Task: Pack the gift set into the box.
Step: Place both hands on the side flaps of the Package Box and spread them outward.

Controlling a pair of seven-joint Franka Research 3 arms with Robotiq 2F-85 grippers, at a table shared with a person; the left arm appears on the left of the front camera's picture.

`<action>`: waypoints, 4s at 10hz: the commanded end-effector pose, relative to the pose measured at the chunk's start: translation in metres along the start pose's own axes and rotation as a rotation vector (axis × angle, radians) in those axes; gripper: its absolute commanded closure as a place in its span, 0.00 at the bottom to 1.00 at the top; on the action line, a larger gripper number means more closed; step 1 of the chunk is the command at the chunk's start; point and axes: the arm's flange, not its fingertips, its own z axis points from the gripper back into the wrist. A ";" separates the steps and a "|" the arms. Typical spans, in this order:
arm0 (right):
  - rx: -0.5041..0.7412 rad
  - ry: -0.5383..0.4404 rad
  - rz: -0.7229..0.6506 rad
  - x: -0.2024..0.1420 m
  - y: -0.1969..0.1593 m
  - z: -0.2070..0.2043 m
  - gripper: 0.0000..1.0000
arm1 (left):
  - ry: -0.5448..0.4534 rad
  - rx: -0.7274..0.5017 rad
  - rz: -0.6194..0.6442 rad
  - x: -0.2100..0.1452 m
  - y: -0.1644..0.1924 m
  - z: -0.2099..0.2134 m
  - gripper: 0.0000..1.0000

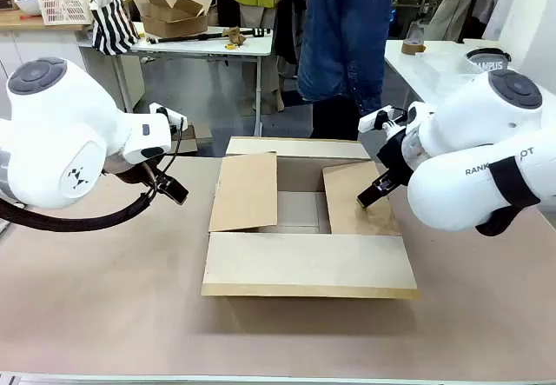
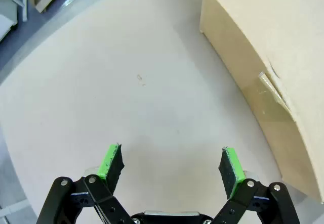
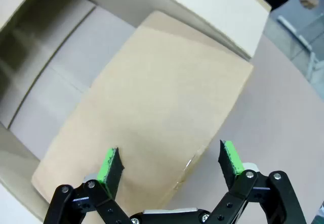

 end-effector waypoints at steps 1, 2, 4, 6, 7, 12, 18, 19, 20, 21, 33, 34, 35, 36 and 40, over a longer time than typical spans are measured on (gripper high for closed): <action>0.000 0.000 0.000 0.000 0.000 0.000 0.00 | 0.000 0.000 0.000 0.000 0.000 0.000 0.00; 0.000 0.000 0.000 0.000 0.000 0.000 0.00 | 0.000 0.000 0.000 0.000 0.000 0.000 0.00; 0.000 0.000 0.000 0.000 0.000 0.000 0.00 | 0.000 0.000 0.000 0.000 0.000 0.000 0.00; 0.000 0.000 0.000 0.000 0.000 0.000 0.00 | 0.000 0.000 0.000 0.000 0.000 0.000 0.00; 0.000 0.000 0.000 0.000 0.000 0.000 0.00 | 0.000 0.000 0.000 0.000 0.000 0.000 0.00; 0.000 0.000 0.000 0.000 0.000 0.000 0.00 | 0.000 0.000 0.000 0.000 0.000 0.000 0.00; -0.238 0.168 -0.249 -0.029 0.052 0.179 0.00 | -0.135 -0.340 -0.070 -0.028 -0.081 0.152 0.00; -0.328 0.193 -0.225 -0.042 0.059 0.181 0.00 | -0.071 -0.235 -0.128 -0.038 -0.089 0.149 0.00; -0.154 0.099 -0.265 0.011 0.027 0.155 0.00 | -0.146 -0.260 -0.014 0.037 -0.087 0.141 0.00; -0.154 0.099 -0.265 0.011 0.027 0.155 0.00 | -0.146 -0.260 -0.014 0.037 -0.087 0.141 0.00; 1.273 -0.368 -1.048 -0.097 -0.064 0.178 0.00 | -0.213 -1.325 0.495 -0.031 0.038 0.160 0.00; 1.199 -0.385 -1.071 -0.104 -0.070 0.176 0.00 | -0.223 -1.271 0.526 -0.039 0.045 0.162 0.00; 1.244 -0.315 -1.004 -0.048 -0.099 0.200 0.00 | -0.279 -1.202 0.603 -0.043 0.049 0.165 0.00; 1.244 -0.315 -1.004 -0.048 -0.099 0.200 0.00 | -0.183 -1.322 0.524 -0.033 0.056 0.153 0.00; 1.244 -0.315 -1.004 -0.048 -0.099 0.200 0.00 | -0.183 -1.322 0.524 -0.033 0.056 0.153 0.00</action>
